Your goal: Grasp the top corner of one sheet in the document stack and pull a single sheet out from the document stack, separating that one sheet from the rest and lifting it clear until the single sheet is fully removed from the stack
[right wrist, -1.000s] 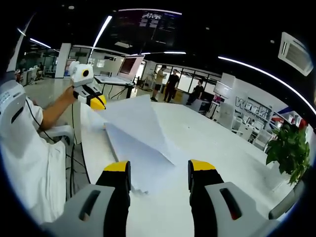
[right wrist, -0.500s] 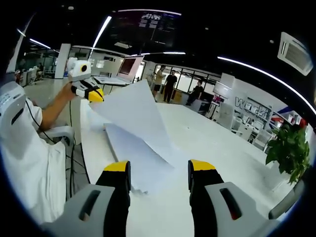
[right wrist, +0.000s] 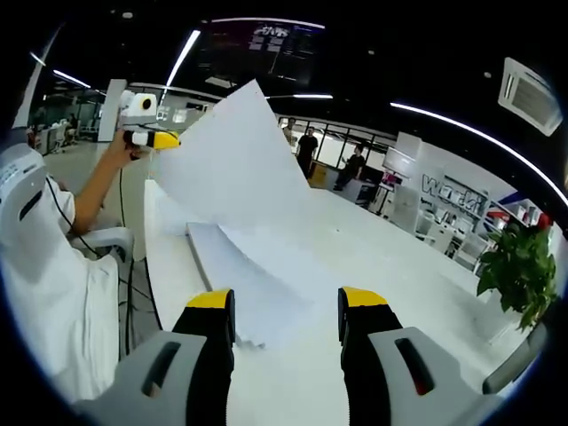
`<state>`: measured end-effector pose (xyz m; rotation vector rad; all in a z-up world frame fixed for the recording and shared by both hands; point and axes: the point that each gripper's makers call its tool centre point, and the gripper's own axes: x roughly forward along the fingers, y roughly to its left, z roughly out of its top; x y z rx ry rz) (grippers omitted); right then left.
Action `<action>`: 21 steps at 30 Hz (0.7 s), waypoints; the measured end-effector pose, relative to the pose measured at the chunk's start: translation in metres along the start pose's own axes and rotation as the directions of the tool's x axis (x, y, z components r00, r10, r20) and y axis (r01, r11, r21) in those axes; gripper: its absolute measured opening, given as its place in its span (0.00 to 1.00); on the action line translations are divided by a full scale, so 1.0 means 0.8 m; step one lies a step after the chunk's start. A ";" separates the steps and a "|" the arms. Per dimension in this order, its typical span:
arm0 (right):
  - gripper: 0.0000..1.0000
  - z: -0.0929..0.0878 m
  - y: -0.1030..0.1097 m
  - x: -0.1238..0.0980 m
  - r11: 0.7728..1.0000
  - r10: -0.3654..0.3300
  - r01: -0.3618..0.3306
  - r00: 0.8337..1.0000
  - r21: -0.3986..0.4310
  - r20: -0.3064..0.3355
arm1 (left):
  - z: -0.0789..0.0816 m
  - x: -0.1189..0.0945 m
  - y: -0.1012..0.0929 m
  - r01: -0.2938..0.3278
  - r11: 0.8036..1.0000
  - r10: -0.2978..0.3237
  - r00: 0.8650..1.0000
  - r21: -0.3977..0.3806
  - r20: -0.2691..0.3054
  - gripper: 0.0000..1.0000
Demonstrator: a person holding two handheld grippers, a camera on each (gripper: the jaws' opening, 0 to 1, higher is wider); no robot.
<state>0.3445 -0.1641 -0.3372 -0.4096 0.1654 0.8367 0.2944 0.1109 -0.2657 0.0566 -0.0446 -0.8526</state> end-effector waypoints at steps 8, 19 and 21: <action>0.46 0.000 0.001 -0.003 1.000 -0.002 0.002 1.000 0.002 0.004 | 0.026 -0.033 0.014 -0.059 0.996 0.063 0.996 -0.062 0.070 0.02; 0.46 0.000 0.002 -0.001 1.000 0.000 0.000 1.000 -0.001 0.001 | 0.039 -0.092 0.083 -0.127 0.963 0.168 0.972 -0.238 0.162 0.02; 0.46 0.000 0.003 -0.001 1.000 0.001 -0.001 1.000 -0.003 0.000 | 0.033 -0.098 0.102 -0.148 0.953 0.195 0.968 -0.263 0.161 0.02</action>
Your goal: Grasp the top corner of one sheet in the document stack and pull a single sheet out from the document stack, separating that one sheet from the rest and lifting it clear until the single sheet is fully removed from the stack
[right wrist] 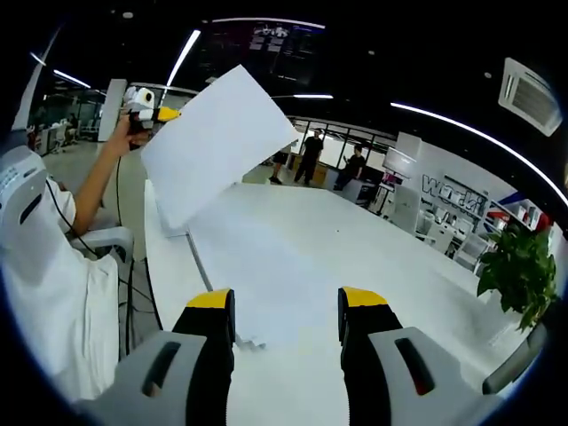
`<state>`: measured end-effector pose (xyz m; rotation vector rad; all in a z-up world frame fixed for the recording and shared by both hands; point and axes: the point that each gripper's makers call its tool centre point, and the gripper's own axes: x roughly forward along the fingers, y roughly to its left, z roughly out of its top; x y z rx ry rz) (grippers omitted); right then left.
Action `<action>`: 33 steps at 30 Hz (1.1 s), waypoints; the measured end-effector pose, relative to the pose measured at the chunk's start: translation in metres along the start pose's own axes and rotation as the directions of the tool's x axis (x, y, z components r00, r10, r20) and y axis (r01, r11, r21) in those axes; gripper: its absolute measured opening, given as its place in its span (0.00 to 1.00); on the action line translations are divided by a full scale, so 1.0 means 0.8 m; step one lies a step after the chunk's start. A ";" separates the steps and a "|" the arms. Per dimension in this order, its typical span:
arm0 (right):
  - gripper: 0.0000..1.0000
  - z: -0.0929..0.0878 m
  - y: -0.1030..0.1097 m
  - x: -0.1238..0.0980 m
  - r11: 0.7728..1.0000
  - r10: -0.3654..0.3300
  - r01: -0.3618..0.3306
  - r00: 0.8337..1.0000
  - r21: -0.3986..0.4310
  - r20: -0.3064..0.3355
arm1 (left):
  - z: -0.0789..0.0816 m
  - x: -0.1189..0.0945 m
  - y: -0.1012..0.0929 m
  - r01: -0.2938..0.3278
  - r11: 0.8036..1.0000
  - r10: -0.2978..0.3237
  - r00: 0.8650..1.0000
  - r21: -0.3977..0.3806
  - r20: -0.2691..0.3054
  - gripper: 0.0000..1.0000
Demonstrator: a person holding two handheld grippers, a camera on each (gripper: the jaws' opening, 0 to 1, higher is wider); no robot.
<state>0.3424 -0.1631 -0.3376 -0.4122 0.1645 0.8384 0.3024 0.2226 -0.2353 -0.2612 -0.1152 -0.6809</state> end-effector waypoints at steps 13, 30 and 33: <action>0.46 0.000 -0.002 0.002 1.000 0.000 0.000 1.000 0.001 -0.003 | -0.074 0.009 0.101 -0.205 0.979 0.205 0.960 0.021 -0.190 0.02; 0.46 -0.001 -0.003 0.002 1.000 -0.001 0.001 1.000 -0.001 -0.006 | -0.105 -0.017 0.174 -0.355 0.933 0.355 0.892 0.051 -0.280 0.02; 0.46 -0.001 -0.002 0.003 1.000 -0.001 0.001 1.000 -0.001 -0.007 | -0.111 -0.018 0.184 -0.362 0.932 0.355 0.888 0.032 -0.294 0.02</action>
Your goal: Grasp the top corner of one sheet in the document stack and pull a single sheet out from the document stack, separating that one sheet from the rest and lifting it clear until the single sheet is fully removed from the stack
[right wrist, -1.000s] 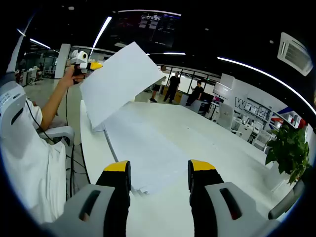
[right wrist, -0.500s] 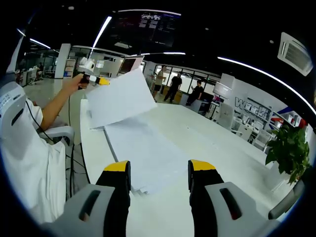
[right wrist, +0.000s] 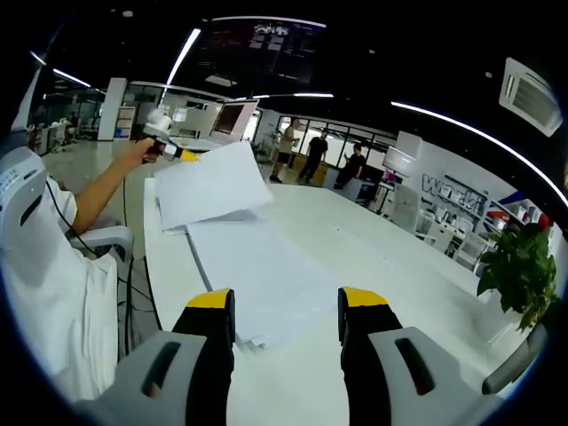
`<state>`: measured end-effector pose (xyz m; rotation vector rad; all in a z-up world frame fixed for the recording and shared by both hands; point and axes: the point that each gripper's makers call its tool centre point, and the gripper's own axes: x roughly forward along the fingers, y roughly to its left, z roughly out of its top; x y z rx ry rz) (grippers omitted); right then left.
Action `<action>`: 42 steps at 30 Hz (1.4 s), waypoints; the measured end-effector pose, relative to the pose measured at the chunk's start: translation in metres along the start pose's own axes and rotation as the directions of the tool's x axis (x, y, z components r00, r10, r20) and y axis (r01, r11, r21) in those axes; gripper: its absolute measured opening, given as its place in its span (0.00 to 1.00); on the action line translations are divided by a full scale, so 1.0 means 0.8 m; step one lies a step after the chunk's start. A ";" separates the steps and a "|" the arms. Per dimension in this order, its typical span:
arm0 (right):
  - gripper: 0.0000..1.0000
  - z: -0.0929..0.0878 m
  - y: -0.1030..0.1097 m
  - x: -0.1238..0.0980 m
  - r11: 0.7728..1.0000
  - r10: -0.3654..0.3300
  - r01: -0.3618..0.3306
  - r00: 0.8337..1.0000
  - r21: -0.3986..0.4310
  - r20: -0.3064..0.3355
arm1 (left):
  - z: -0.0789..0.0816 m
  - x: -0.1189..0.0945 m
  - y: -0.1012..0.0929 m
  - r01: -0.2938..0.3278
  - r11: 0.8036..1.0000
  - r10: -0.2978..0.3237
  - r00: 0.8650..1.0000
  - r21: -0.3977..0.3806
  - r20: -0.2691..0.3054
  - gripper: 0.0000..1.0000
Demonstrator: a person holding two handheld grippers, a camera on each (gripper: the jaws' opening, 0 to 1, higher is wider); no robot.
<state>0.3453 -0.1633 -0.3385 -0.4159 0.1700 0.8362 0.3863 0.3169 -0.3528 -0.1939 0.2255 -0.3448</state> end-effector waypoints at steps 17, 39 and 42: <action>0.46 -0.002 0.002 0.002 1.000 0.006 -0.006 1.000 -0.003 -0.005 | -0.043 0.015 0.028 -0.055 0.998 0.056 0.991 0.013 -0.123 0.03; 0.46 0.000 0.004 0.004 1.000 0.010 -0.010 1.000 -0.009 -0.005 | -0.070 0.031 0.027 -0.014 0.999 0.021 0.977 0.032 -0.210 0.03; 0.46 0.001 0.005 0.005 1.000 0.012 -0.012 1.000 -0.009 -0.005 | -0.068 0.030 0.024 -0.006 0.999 0.013 0.977 0.034 -0.215 0.03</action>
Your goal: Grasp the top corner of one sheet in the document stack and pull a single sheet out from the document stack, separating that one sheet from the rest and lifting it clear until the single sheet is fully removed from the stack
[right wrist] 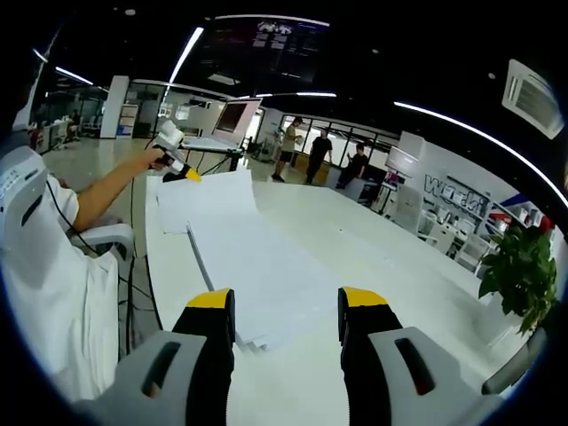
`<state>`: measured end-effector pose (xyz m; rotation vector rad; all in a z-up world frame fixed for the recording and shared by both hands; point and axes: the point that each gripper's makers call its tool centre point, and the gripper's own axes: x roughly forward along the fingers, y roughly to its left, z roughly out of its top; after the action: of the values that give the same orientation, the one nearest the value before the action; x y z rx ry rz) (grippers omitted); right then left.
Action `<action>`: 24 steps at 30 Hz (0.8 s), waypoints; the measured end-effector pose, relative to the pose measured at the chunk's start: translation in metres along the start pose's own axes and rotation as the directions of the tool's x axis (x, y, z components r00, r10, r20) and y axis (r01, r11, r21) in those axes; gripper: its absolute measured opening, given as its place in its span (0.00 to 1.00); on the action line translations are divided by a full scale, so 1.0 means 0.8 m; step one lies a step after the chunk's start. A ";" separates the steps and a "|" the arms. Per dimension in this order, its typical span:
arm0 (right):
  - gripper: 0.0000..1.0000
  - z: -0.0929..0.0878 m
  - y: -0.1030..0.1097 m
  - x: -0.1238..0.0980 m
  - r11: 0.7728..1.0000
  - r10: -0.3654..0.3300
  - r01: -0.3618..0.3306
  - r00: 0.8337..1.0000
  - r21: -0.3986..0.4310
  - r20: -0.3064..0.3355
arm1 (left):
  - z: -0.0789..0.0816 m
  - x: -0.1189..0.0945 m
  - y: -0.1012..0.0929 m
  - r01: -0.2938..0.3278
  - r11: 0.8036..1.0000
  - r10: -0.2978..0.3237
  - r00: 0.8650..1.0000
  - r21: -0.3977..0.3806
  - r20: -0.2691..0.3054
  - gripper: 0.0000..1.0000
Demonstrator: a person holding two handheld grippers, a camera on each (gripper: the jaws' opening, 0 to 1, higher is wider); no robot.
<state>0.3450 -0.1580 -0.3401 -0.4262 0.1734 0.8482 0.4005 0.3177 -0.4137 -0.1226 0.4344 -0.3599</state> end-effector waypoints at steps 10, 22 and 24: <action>0.46 0.003 0.004 -0.003 1.000 0.000 0.000 1.000 -0.009 0.004 | -0.004 0.008 -0.002 0.008 1.000 -0.008 1.000 0.007 -0.017 0.03; 0.46 0.000 0.001 -0.004 1.000 0.000 0.000 1.000 -0.005 0.002 | -0.013 0.014 -0.006 0.019 1.000 -0.019 0.999 0.008 -0.042 0.03; 0.46 0.000 0.002 -0.004 1.000 0.001 -0.001 1.000 -0.007 0.002 | -0.015 0.014 -0.007 0.020 1.000 -0.019 0.999 0.013 -0.047 0.03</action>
<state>0.3420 -0.1592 -0.3393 -0.4315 0.1691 0.8506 0.4033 0.3080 -0.4276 -0.1059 0.4770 -0.3856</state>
